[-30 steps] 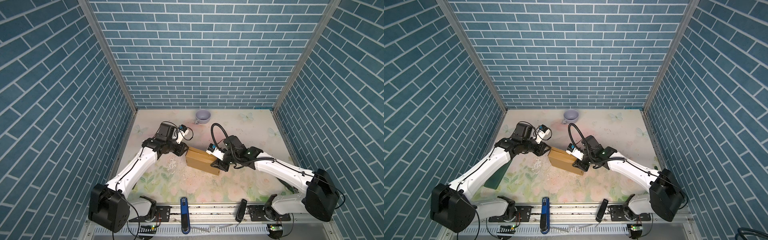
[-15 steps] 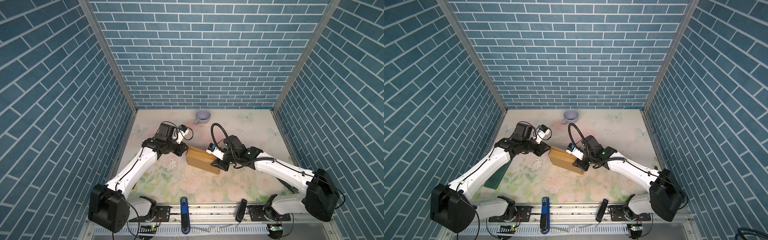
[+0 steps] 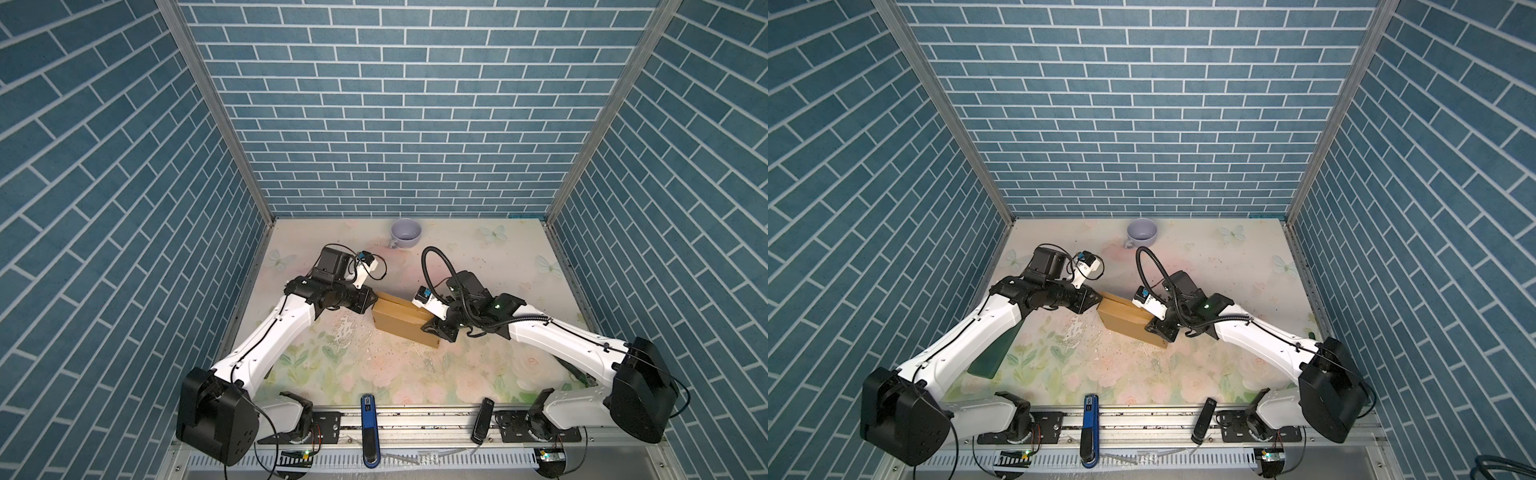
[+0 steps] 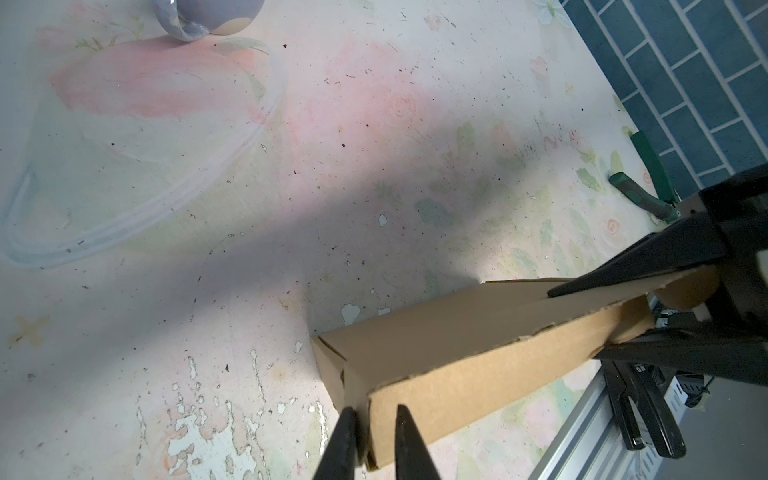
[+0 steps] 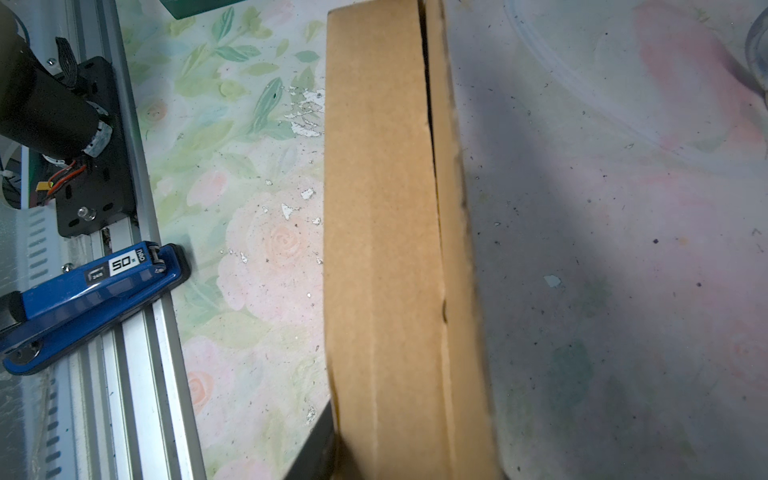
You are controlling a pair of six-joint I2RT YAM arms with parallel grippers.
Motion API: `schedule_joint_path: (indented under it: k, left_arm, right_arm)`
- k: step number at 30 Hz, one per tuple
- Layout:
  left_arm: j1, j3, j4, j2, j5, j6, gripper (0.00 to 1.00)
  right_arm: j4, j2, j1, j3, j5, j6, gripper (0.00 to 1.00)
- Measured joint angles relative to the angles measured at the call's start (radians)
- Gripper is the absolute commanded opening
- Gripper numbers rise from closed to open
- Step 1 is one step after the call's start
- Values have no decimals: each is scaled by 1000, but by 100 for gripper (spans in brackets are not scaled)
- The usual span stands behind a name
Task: Fold the paper box
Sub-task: 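Push the left gripper against the box's open end flap while the right holds it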
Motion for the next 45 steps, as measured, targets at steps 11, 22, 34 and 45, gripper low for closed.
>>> schedule_joint_path:
  k: [11,22,34,45]
  left_arm:
    - [-5,1,-4,0,-6,-38,15]
    - [-21,-4,5,-26,-47,-77,9]
    - [-36,-51,54,-55,-87,-109,6]
    - [-50,-93,119,-72,-115,-133,3]
  right_arm:
    - [4,3,0,0,0,0,27]
    - [7,5,0,0,3,0,27]
    - [7,5,0,0,4,9,27]
    - [8,6,0,0,6,24,26]
